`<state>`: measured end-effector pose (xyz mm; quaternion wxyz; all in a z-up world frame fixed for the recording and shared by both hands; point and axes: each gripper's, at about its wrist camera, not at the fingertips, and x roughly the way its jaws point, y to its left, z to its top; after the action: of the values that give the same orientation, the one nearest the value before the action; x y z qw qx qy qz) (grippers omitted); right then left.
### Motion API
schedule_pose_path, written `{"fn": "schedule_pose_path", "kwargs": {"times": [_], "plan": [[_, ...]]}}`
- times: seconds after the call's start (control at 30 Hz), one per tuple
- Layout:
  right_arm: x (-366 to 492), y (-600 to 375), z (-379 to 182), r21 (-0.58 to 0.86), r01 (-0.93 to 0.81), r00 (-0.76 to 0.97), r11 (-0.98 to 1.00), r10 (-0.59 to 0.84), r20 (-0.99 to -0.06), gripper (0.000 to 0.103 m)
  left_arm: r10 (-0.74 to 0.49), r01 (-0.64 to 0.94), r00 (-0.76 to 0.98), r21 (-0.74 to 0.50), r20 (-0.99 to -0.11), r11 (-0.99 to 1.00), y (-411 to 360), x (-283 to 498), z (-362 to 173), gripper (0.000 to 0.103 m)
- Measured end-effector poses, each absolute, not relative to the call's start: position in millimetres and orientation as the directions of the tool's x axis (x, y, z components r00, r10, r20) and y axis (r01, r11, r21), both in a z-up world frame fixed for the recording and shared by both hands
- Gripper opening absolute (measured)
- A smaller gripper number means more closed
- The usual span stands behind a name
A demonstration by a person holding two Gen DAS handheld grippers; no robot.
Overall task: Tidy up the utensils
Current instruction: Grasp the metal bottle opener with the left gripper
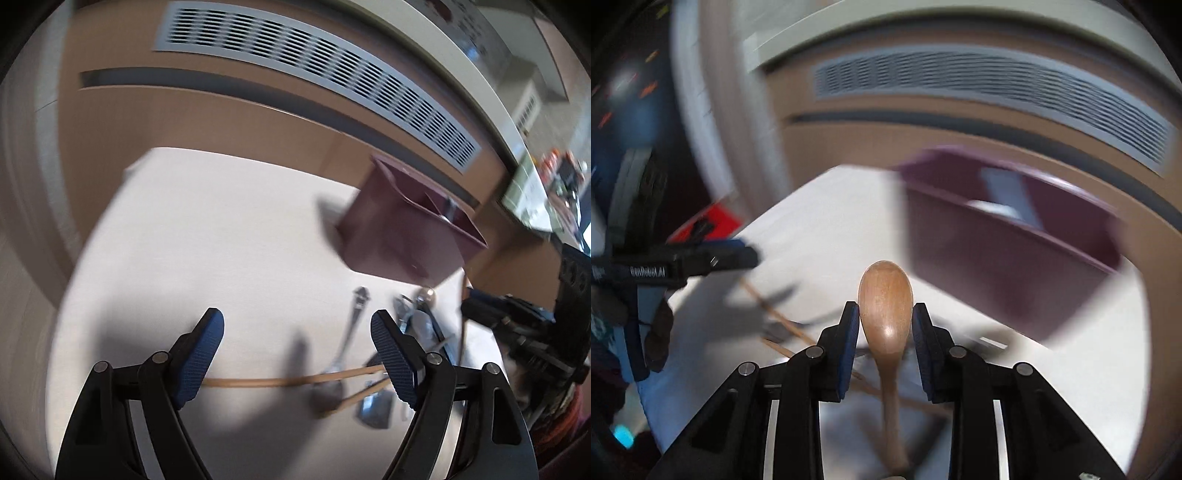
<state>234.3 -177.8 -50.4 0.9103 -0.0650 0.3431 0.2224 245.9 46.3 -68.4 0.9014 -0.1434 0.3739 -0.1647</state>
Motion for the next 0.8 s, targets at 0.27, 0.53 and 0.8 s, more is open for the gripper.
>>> {"fn": "schedule_pose_path", "kwargs": {"times": [0.27, 0.53, 0.8], "plan": [[205.3, -279.3, -52.4, 0.109, -0.214, 0.762, 0.971, 0.235, -0.603, 0.027, -0.39, 0.344, 0.579, -0.219, -0.716, 0.913, -36.1, 249.2, -64.0, 0.061], [208.7, -304.0, -61.0, 0.162, -0.189, 0.774, 0.969, 0.248, -0.582, 0.027, -0.452, 0.471, 0.498, -0.206, -0.74, 0.857, -89.9, 268.9, -56.7, 0.041], [207.7, -304.7, -65.6, 0.202, -0.187, 0.773, 0.961, 0.271, -0.573, 0.027, -0.361, 0.471, 0.462, -0.121, -0.81, 0.874, -112.7, 301.9, -70.3, 0.041]]}}
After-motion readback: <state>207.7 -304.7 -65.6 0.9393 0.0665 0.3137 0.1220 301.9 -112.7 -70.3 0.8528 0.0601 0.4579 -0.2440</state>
